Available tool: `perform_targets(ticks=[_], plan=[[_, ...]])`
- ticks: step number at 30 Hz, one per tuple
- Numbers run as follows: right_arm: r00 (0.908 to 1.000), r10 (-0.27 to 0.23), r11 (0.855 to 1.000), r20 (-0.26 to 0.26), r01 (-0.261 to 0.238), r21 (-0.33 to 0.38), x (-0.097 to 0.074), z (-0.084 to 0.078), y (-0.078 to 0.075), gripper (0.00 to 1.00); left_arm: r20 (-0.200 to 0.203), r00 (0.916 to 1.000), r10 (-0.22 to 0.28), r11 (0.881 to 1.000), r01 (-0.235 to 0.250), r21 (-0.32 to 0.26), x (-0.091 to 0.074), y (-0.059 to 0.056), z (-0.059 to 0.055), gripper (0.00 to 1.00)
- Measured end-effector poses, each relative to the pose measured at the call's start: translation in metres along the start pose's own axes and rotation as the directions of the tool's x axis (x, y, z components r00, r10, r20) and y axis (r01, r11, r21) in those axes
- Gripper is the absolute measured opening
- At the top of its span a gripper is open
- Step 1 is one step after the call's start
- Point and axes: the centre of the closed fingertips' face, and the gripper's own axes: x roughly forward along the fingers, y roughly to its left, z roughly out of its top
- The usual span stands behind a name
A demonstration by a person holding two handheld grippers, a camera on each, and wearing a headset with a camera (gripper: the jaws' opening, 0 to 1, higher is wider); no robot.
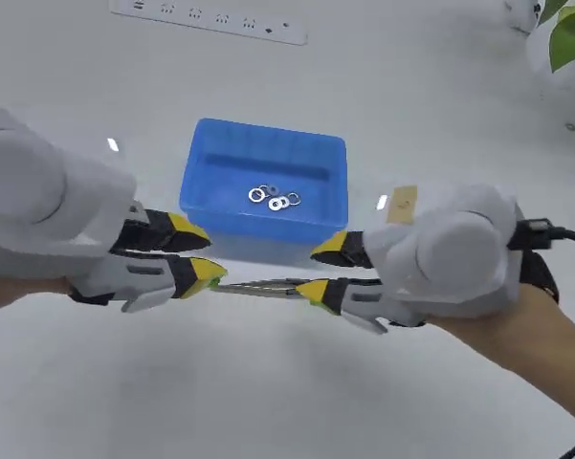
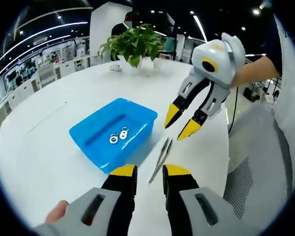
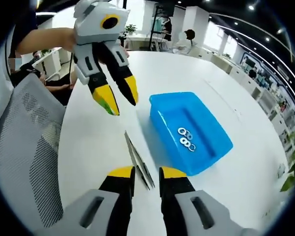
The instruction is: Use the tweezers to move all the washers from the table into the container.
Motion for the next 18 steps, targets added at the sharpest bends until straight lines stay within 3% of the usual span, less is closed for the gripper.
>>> perform_targets(ticks=[3, 5, 7, 9, 12, 14, 18], plan=[[0.9986, -0.050, 0.999, 0.018, 0.050, 0.020, -0.018, -0.004, -0.007, 0.25, 0.021, 0.9986, 0.049, 0.995, -0.051, 0.084, -0.016, 0.001, 0.000, 0.35], [0.9954, -0.082, 0.996, 0.048, 0.081, 0.033, -0.030, -0.002, -0.010, 0.29, 0.017, 0.9991, 0.038, 0.997, -0.039, 0.065, -0.025, -0.008, -0.007, 0.42], [0.9923, -0.104, 0.994, 0.067, 0.101, 0.045, -0.041, -0.002, -0.012, 0.33, 0.041, 0.9977, 0.054, 0.995, -0.057, 0.085, -0.033, -0.012, -0.006, 0.52], [0.9873, -0.125, 0.991, 0.097, 0.119, 0.065, -0.051, 0.001, -0.012, 0.41, 0.043, 0.9969, 0.066, 0.994, -0.070, 0.090, -0.041, -0.016, -0.006, 0.66], [0.9833, -0.148, 0.988, 0.106, 0.143, 0.053, -0.061, 0.000, -0.011, 0.54, 0.054, 0.9925, 0.110, 0.991, -0.113, 0.066, -0.048, -0.014, -0.002, 0.84], [0.9812, -0.163, 0.986, 0.104, 0.157, 0.059, -0.066, -0.002, -0.010, 0.64, 0.053, 0.9879, 0.146, 0.985, -0.150, 0.080, -0.052, -0.010, -0.001, 0.97], [0.9753, -0.181, 0.983, 0.127, 0.176, 0.052, -0.070, -0.001, -0.006, 0.83, 0.033, 0.9807, 0.193, 0.981, -0.194, 0.030, -0.058, -0.002, 0.000, 1.00]])
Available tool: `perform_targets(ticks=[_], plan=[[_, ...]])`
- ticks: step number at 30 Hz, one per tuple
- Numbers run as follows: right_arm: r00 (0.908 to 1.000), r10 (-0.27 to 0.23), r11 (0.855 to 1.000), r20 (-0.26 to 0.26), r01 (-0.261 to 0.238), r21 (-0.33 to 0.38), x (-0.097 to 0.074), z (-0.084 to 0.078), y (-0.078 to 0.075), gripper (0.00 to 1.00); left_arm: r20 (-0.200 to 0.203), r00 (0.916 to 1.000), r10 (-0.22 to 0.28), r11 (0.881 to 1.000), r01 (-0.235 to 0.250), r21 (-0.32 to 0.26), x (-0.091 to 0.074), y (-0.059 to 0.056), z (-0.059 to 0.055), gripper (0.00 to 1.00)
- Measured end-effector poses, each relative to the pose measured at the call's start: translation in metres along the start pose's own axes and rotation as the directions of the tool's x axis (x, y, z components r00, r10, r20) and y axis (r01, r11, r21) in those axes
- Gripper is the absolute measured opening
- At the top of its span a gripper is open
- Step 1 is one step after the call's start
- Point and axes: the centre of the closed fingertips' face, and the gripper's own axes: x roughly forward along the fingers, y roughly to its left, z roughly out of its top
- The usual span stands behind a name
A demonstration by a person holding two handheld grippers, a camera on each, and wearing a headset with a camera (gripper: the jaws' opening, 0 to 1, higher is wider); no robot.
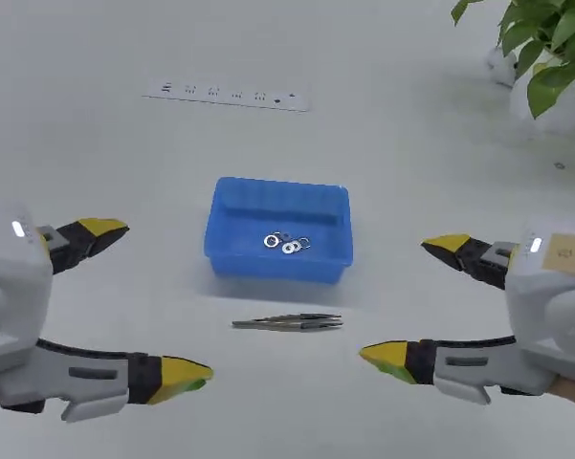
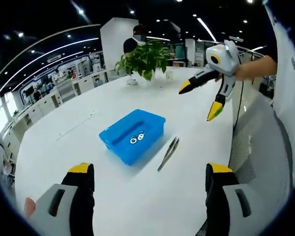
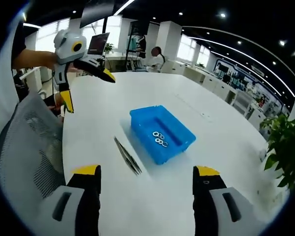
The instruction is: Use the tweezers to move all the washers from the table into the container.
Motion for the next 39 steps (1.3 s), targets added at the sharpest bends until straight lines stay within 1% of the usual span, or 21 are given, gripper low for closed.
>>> perform_targets(ticks=[1, 3, 5, 7, 9, 11, 13, 15, 18, 20, 22, 24, 26, 30, 31, 32, 33, 34, 35, 38, 39], plan=[[1.0000, -0.006, 1.000, -0.004, 0.006, -0.004, 0.000, -0.001, 0.000, 0.88, -0.011, 0.9995, 0.028, 0.999, -0.029, -0.041, 0.000, 0.003, 0.000, 1.00], [0.9997, -0.026, 1.000, 0.005, 0.026, -0.013, -0.001, -0.002, -0.002, 0.99, 0.000, 0.9994, 0.033, 0.999, -0.033, -0.018, -0.002, 0.005, 0.004, 1.00], [0.9998, -0.020, 1.000, 0.002, 0.020, -0.010, -0.002, -0.005, -0.003, 1.00, 0.011, 0.9992, 0.038, 0.999, -0.038, -0.009, -0.004, 0.005, 0.008, 1.00], [0.9998, -0.013, 1.000, -0.013, 0.013, -0.004, 0.000, -0.010, -0.004, 1.00, 0.034, 0.9989, 0.032, 0.999, -0.032, 0.003, -0.005, 0.003, 0.015, 1.00], [0.9996, -0.007, 1.000, -0.026, 0.007, -0.023, 0.002, -0.013, -0.002, 1.00, 0.036, 0.9991, 0.021, 0.999, -0.022, 0.023, -0.006, 0.000, 0.018, 1.00], [0.9996, -0.005, 0.999, -0.029, 0.004, -0.051, 0.003, -0.012, -0.002, 1.00, 0.026, 0.9996, 0.013, 0.999, -0.014, 0.041, -0.007, -0.003, 0.018, 1.00], [0.9993, 0.002, 0.999, -0.036, -0.004, -0.050, 0.005, -0.012, -0.001, 1.00, 0.007, 0.9999, 0.011, 0.998, -0.011, 0.059, -0.007, -0.006, 0.014, 1.00], [0.9993, 0.010, 0.999, -0.036, -0.012, -0.049, 0.007, -0.010, 0.001, 1.00, -0.003, 1.0000, 0.003, 0.998, -0.003, 0.064, -0.008, -0.010, 0.013, 1.00], [0.9988, 0.030, 0.997, -0.040, -0.032, -0.068, 0.010, -0.007, 0.007, 1.00, 0.017, 0.9998, -0.006, 0.998, 0.005, 0.063, -0.013, -0.014, 0.014, 1.00], [0.9979, 0.041, 0.997, -0.049, -0.044, -0.070, 0.011, -0.007, 0.009, 1.00, 0.021, 0.9998, 0.003, 0.998, -0.004, 0.056, -0.014, -0.012, 0.014, 1.00], [0.9975, 0.042, 0.996, -0.056, -0.047, -0.076, 0.011, -0.007, 0.010, 1.00, 0.017, 0.9998, 0.014, 0.998, -0.015, 0.054, -0.015, -0.009, 0.013, 1.00], [0.9978, 0.040, 0.995, -0.053, -0.044, -0.087, 0.010, -0.006, 0.010, 1.00, 0.024, 0.9994, 0.023, 0.998, -0.024, 0.057, -0.017, -0.007, 0.013, 1.00], [0.9976, 0.036, 0.996, -0.059, -0.041, -0.085, 0.009, -0.006, 0.008, 1.00, 0.036, 0.9991, 0.023, 0.998, -0.025, 0.063, -0.018, -0.006, 0.015, 1.00], [0.9978, 0.017, 0.996, -0.063, -0.022, -0.084, 0.004, -0.007, 0.004, 1.00, 0.029, 0.9995, 0.015, 0.998, -0.016, 0.054, -0.020, -0.006, 0.014, 1.00], [0.9977, 0.012, 0.996, -0.067, -0.018, -0.082, 0.003, -0.009, 0.003, 1.00, 0.041, 0.9990, 0.020, 0.998, -0.022, 0.057, -0.023, -0.004, 0.017, 1.00], [0.9976, 0.003, 0.997, -0.070, -0.009, -0.079, 0.002, -0.010, 0.001, 1.00, 0.086, 0.9954, 0.044, 0.997, -0.049, 0.058, -0.026, 0.002, 0.025, 1.00], [0.9977, -0.002, 0.997, -0.068, -0.003, -0.076, 0.001, -0.010, 0.000, 1.00, 0.133, 0.9891, 0.063, 0.998, -0.066, 0.018, -0.029, 0.008, 0.034, 1.00], [0.9977, -0.006, 0.998, -0.068, 0.001, -0.068, 0.000, -0.011, -0.002, 1.00, 0.143, 0.9880, 0.058, 0.998, -0.057, -0.014, -0.032, 0.009, 0.035, 1.00], [0.9977, -0.008, 0.998, -0.068, 0.004, -0.062, -0.002, -0.012, -0.003, 1.00, 0.138, 0.9897, 0.039, 0.999, -0.033, -0.042, -0.033, 0.009, 0.034, 1.00], [0.9973, -0.016, 0.999, -0.072, 0.013, -0.040, -0.003, -0.014, -0.006, 1.00, 0.100, 0.9935, 0.054, 0.998, -0.056, 0.016, -0.034, 0.016, 0.028, 1.00], [0.9973, -0.019, 0.999, -0.070, 0.017, -0.029, -0.005, -0.014, -0.007, 1.00, 0.103, 0.9935, 0.050, 0.998, -0.053, 0.029, -0.034, 0.016, 0.027, 1.00]])
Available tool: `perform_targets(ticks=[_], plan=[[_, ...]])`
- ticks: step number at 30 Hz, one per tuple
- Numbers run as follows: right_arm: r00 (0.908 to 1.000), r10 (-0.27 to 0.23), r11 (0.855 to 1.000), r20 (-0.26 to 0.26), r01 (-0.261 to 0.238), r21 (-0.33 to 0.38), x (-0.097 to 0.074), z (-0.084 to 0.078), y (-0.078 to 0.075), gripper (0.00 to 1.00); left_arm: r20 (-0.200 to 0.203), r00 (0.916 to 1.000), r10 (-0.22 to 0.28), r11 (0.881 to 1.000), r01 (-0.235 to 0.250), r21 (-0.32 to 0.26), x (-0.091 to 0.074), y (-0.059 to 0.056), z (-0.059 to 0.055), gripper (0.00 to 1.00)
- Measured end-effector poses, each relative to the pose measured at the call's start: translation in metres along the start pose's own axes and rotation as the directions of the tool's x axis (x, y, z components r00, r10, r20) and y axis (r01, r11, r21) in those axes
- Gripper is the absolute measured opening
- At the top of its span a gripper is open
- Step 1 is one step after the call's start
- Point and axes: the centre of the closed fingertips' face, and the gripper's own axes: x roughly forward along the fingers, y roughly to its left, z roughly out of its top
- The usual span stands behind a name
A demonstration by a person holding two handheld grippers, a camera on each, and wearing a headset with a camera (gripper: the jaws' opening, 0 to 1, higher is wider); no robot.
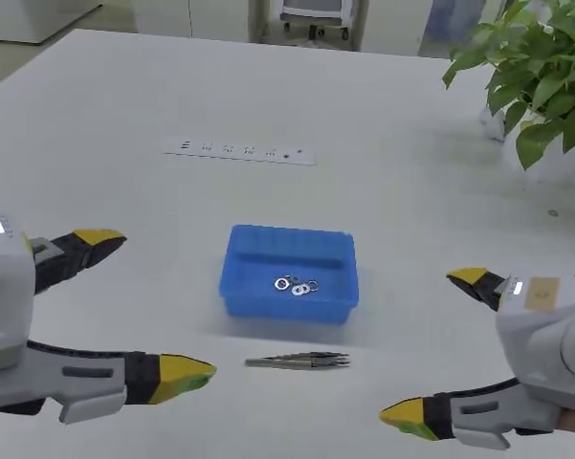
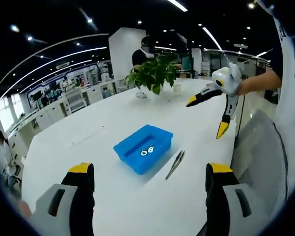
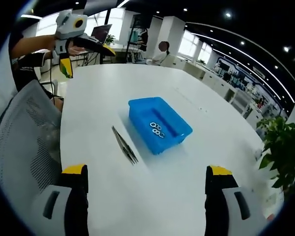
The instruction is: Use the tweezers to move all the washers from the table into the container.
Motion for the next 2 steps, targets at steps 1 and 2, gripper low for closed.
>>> perform_targets(ticks=[1, 2], plan=[[1.0000, -0.005, 1.000, 0.006, 0.004, 0.010, -0.0014, 0.0009, -0.0015, 1.00, 0.003, 1.0000, 0.000, 1.000, 0.000, -0.005, -0.0008, 0.0008, -0.0001, 1.00], [0.9989, -0.029, 0.998, 0.038, 0.027, 0.060, -0.0041, 0.0054, -0.0059, 1.00, 0.007, 1.0000, 0.003, 1.000, -0.003, -0.019, -0.0008, 0.0030, 0.0001, 1.00]])
